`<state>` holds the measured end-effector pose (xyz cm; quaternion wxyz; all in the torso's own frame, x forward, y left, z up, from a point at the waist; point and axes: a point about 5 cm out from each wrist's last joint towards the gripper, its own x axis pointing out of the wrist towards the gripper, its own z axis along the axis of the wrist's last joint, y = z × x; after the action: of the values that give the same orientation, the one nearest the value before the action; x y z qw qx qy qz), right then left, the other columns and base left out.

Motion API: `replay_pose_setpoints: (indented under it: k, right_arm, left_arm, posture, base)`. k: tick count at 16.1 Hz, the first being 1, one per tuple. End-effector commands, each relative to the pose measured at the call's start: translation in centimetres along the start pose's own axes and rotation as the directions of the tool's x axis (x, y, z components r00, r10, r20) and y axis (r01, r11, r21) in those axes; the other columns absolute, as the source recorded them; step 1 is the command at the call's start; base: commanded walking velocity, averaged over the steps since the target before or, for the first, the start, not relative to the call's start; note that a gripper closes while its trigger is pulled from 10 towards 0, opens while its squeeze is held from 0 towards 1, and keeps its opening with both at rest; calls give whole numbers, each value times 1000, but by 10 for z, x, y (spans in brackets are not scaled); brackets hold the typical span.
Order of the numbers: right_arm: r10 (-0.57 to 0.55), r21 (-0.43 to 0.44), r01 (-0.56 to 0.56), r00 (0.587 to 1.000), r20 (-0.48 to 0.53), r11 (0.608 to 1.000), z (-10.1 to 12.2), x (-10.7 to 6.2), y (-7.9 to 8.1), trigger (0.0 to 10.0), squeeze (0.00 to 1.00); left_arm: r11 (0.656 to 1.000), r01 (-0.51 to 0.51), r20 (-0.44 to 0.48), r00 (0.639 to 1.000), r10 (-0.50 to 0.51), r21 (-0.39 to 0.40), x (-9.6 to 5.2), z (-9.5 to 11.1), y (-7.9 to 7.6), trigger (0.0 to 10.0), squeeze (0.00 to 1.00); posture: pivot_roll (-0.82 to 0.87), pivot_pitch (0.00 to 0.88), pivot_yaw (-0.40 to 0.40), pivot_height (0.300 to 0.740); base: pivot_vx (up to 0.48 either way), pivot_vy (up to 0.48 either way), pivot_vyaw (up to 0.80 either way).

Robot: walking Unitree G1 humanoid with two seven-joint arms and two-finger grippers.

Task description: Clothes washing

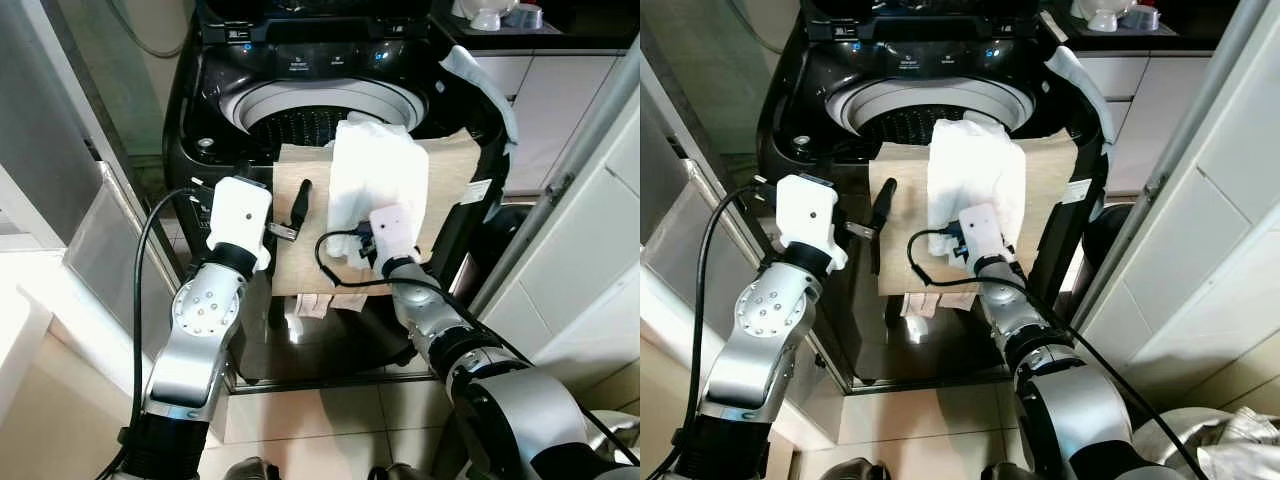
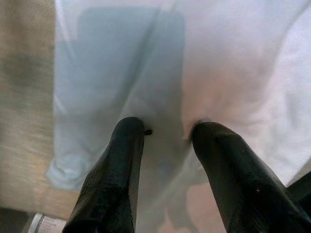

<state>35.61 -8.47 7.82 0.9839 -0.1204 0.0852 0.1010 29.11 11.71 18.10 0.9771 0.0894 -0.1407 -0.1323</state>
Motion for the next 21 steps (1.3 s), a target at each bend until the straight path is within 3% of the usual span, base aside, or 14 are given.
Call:
replay_pose_setpoints:
  k: [1, 3, 5, 6, 10, 15, 16, 18, 19, 21]
  right_arm:
    - [16, -4, -16, 1000, 6, 1000, 8, 4, 2, 10000, 0]
    - [10, -16, -9, 999, 34, 1000, 17, 6, 2, 10000, 0]
    - [10, -28, -8, 995, 102, 1000, 37, 12, 2, 10000, 0]
    - [4, -36, 3, 984, 178, 999, 58, 16, 0, 10000, 0]
    - [-12, -48, 35, 908, 418, 998, 133, 22, -7, 10000, 0]
    - [-34, -24, 57, 835, 549, 998, 184, 19, -16, 10000, 0]
    - [-36, -3, 46, 823, 566, 999, 186, 18, -17, 10000, 0]
    - [-16, -7, 24, 840, 542, 1000, 169, 19, -11, 10000, 0]
    - [-19, -7, 25, 872, 490, 1000, 147, 19, -9, 10000, 0]
    - [-56, 87, 27, 937, 344, 996, 101, 19, -10, 10000, 0]
  left_arm:
    - [1000, 8, 11, 1000, -8, 2, 1, 5, 1, 10000, 0]
    - [1000, 9, 14, 1000, -9, 2, 2, 5, 0, 10000, 0]
    - [1000, 7, 15, 1000, -7, 3, 2, 5, 0, 10000, 0]
    - [1000, 4, 15, 1000, -4, 3, 2, 5, 0, 10000, 0]
    - [1000, 0, 18, 1000, 0, -2, 4, 5, 0, 10000, 0]
    - [1000, -4, 22, 1000, 4, -6, 6, 5, -2, 10000, 0]
    - [1000, -8, 23, 1000, 8, -7, 5, 5, -2, 10000, 0]
    - [1000, -16, 22, 1000, 16, -9, 4, 5, -1, 10000, 0]
    - [1000, -18, 21, 1000, 18, -11, 2, 5, -1, 10000, 0]
    - [1000, -17, 17, 1000, 17, -13, 1, 4, -1, 10000, 0]
  posture:
    - [85, 0, 29, 740]
    - [85, 0, 28, 740]
    - [85, 0, 24, 740]
    - [85, 0, 22, 740]
    - [74, 0, 18, 740]
    - [75, 0, 6, 740]
    - [76, 0, 0, 740]
    - [77, 0, 0, 740]
    - [75, 0, 0, 740]
    - [73, 0, 5, 740]
  base:
    - [0, 0, 0]
    - [0, 0, 0]
    - [0, 0, 0]
    - [0, 0, 0]
    - [0, 0, 0]
    - [0, 0, 0]
    - [0, 0, 0]
    - [0, 0, 0]
    - [0, 0, 0]
    - [0, 0, 0]
